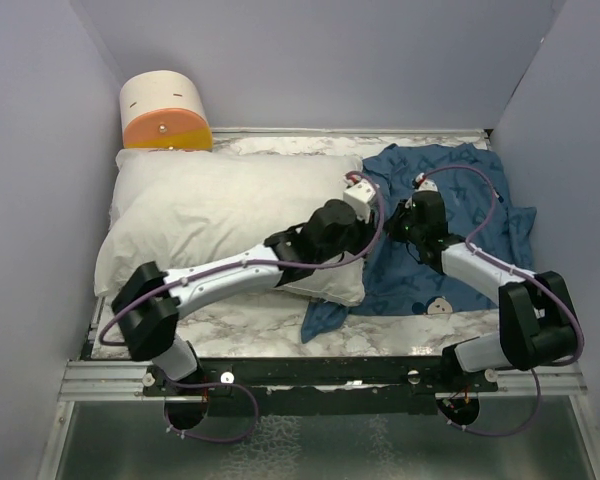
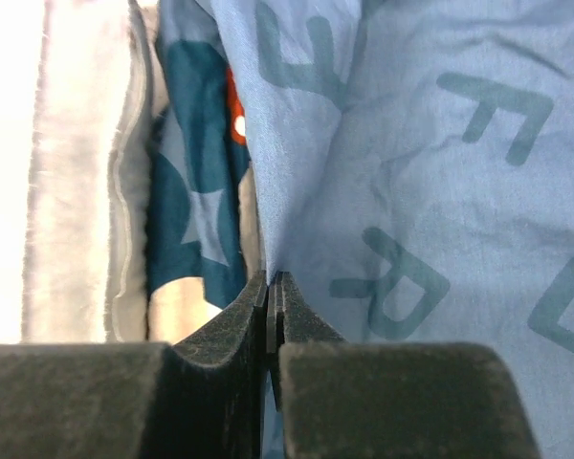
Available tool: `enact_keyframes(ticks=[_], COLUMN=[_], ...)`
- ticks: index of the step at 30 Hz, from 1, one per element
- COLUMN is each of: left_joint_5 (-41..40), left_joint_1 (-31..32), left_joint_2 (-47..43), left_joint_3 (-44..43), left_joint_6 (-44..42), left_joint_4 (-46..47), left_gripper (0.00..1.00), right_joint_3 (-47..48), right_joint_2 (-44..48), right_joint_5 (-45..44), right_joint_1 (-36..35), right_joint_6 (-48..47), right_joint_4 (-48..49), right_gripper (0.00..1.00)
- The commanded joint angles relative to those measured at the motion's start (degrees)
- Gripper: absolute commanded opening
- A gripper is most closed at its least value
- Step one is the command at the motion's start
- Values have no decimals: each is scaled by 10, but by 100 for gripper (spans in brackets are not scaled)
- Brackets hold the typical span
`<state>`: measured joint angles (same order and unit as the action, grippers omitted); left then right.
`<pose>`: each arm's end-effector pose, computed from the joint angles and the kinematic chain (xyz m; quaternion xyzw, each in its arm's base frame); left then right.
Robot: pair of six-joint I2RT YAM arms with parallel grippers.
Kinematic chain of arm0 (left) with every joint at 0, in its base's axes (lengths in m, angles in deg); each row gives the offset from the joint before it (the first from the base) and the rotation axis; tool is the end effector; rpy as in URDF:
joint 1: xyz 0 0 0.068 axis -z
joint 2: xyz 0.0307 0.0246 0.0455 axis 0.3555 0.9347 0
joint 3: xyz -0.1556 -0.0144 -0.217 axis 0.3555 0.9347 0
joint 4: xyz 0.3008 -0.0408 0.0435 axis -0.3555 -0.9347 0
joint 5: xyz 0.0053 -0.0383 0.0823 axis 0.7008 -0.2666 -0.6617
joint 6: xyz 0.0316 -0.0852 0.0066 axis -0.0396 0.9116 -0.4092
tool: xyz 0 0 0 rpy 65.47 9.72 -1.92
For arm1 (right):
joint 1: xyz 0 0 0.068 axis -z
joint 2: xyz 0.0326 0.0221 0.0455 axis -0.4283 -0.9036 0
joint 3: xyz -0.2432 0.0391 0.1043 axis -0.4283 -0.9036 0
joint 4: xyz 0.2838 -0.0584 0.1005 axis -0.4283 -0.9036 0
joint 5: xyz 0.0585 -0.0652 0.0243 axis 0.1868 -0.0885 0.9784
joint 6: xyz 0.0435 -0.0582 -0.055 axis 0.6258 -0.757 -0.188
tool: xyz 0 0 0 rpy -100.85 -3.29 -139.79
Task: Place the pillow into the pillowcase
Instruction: Pick up the pillowcase from the center of the board.
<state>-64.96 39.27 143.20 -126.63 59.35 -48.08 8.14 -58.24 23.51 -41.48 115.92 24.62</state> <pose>0.2327 -0.3817 0.2859 0.2100 0.7701 -0.3582 0.4844 0.3515 0.1000 0.1234 0.0938 0.8916 0.1571 0.4142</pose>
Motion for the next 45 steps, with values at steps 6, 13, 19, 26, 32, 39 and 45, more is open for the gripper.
enact_keyframes(ticks=[6,13,19,26,32,39,45], left_joint_5=[20,-13,-13,2,3,-28,-52], left_joint_1=[-49,-77,-90,-97,-108,-179,-191], left_joint_2=[249,342,350,261,146,100,108], left_joint_3=[-204,-253,-277,-265,-230,-244,-267], left_joint_6=[-48,-42,-75,-127,-177,-247,-296], left_joint_4=[-128,-123,-123,-125,-168,-267,-324], left_gripper=[12,12,14,23,39,73,75], right_joint_3=[-19,-40,-51,-49,-11,8,7], right_joint_2=[90,117,141,181,133,97,103], right_joint_5=[-20,-9,8,5,11,3,-20], right_joint_1=[4,6,9,10,12,15,15], right_joint_6=[17,36,49,50,50,56,32], right_joint_4=[34,51,81,112,113,100,18], right_gripper=[2,2,1,1,1,2,5])
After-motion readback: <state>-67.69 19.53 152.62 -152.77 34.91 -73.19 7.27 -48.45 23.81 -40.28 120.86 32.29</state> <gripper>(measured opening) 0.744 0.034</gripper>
